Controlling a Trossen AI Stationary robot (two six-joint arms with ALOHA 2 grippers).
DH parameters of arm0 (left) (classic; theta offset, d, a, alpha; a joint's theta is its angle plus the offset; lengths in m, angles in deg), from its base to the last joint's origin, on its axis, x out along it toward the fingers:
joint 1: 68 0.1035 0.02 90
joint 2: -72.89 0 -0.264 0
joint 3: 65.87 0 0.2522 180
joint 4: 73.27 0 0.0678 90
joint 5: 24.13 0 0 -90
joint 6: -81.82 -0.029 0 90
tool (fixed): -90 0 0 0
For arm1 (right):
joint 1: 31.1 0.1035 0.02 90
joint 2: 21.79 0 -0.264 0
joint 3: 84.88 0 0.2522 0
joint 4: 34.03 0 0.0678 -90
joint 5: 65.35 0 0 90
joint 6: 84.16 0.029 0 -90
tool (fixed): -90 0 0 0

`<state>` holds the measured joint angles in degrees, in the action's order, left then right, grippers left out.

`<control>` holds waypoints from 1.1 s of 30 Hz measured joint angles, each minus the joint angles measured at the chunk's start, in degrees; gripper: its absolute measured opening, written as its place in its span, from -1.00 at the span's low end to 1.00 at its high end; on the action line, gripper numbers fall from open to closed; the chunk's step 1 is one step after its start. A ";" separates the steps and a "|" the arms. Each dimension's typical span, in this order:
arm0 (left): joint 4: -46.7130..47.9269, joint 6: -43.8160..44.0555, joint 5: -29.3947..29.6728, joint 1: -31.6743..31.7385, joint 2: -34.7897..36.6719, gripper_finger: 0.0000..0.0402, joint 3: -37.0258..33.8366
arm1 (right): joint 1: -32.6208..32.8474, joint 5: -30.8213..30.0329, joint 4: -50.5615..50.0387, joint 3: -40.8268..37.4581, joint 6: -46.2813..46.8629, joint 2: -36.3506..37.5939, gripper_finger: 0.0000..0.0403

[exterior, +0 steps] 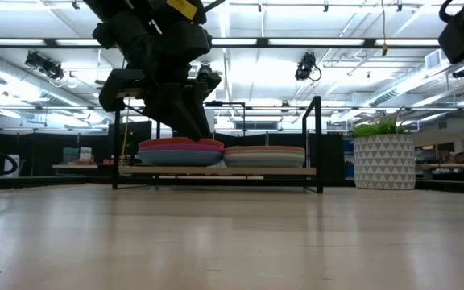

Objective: Place and stack plates onto a shelf
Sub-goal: Stack the green plate on top of the orange plate on the shelf

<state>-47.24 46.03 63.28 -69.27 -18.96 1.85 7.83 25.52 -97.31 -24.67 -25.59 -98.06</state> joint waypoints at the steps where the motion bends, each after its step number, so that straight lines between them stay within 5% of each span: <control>1: 0.00 0.00 0.00 0.00 0.00 -0.56 0.00 | 0.21 -0.03 -0.02 0.01 -0.01 -0.60 -0.44; 13: -1.11 -1.18 -0.01 1.33 0.00 -0.56 0.00 | 2.89 3.94 -5.82 7.91 -0.69 -11.93 -0.59; 33: -4.12 -4.36 -0.04 2.99 0.00 -0.56 0.00 | 6.00 3.38 -9.80 9.73 6.04 -12.66 -0.63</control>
<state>-51.36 41.67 63.24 -66.28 -18.96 1.85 13.83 28.90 -107.11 -14.94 -19.55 -110.71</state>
